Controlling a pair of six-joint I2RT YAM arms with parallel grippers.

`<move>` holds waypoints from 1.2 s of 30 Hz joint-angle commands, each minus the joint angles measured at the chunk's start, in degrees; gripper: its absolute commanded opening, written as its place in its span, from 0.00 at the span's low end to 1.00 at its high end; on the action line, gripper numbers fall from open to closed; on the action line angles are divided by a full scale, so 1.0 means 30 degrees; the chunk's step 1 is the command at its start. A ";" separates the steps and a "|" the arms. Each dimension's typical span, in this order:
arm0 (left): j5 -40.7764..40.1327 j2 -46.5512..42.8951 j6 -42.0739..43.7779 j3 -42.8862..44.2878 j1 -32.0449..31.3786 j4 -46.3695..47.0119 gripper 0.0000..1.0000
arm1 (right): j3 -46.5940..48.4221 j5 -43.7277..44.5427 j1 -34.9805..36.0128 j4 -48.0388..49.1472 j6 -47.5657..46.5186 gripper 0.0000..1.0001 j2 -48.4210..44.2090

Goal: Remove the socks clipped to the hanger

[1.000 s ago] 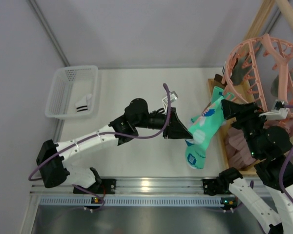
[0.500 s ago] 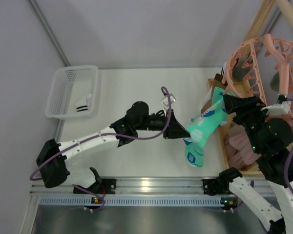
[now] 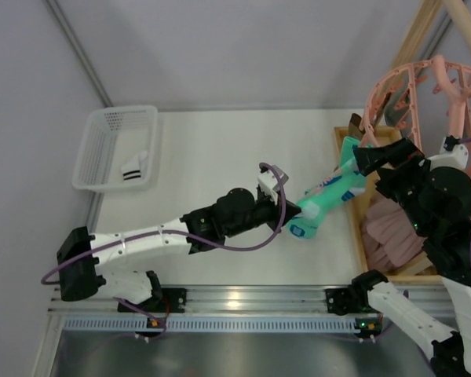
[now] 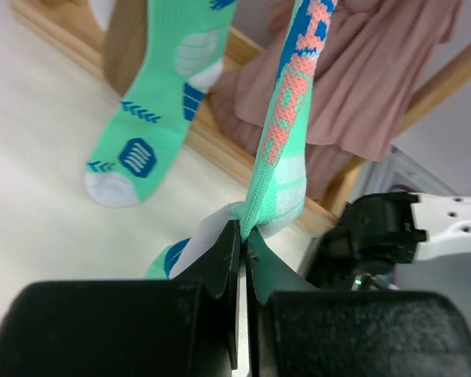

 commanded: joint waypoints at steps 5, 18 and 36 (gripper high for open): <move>-0.8048 0.0603 0.3162 0.1267 -0.1980 -0.0637 0.00 | 0.2860 0.1164 -0.0138 -0.5150 0.2046 0.99 0.2533; -1.2128 0.3212 0.4746 0.3026 -0.3681 -0.0608 0.00 | 0.3890 -0.0155 -0.0138 -0.4656 -0.3372 0.99 0.1772; -1.1483 0.3330 0.4598 0.3113 -0.3798 -0.0784 0.00 | -0.0102 -0.8836 -0.0109 0.2823 -0.4834 0.99 -0.2974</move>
